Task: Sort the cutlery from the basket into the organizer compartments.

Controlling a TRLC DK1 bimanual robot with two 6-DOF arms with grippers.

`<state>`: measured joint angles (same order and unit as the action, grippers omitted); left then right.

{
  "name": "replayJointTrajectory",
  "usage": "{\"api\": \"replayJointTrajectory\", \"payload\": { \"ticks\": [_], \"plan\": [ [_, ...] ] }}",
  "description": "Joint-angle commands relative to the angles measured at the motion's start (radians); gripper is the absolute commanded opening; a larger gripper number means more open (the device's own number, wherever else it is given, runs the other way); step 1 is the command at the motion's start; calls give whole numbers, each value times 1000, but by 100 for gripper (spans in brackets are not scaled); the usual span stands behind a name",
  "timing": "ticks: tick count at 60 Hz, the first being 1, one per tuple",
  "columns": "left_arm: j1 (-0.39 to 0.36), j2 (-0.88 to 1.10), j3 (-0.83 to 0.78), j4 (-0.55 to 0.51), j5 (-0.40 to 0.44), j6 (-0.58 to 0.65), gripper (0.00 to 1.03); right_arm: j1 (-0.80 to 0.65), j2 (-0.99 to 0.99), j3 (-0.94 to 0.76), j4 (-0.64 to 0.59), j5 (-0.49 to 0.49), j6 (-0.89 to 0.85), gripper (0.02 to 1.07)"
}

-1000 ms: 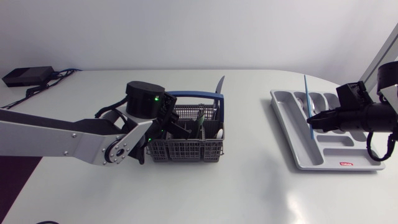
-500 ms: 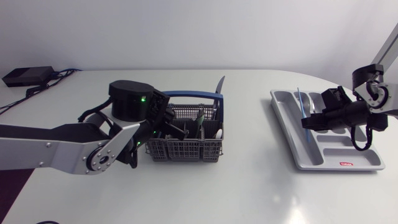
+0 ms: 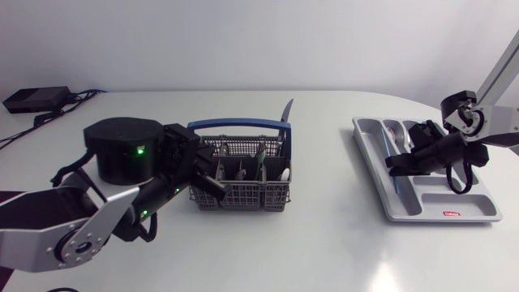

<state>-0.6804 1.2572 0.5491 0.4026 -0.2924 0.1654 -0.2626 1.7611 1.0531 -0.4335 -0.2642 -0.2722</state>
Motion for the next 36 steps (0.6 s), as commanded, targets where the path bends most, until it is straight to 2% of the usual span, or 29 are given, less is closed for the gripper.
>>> {"api": "replayJointTrajectory", "payload": {
  "ticks": [1,15,22,25,27,36],
  "plan": [
    [-15,-67,-44,19,9,20,5,6,8,7,-30,2,22,10],
    [-61,-196,-74,18,15,25,5,8,38,7,-53,23,22,11],
    [-68,-257,-78,4,24,31,5,8,46,7,-54,31,28,19],
    [-68,-283,-78,-10,24,31,5,8,44,5,-54,34,31,28],
    [-68,-303,-80,-16,25,33,5,10,37,1,-53,34,33,44],
    [-68,-404,-69,-65,30,29,5,36,-9,-39,-19,74,30,82]
  ]
}}
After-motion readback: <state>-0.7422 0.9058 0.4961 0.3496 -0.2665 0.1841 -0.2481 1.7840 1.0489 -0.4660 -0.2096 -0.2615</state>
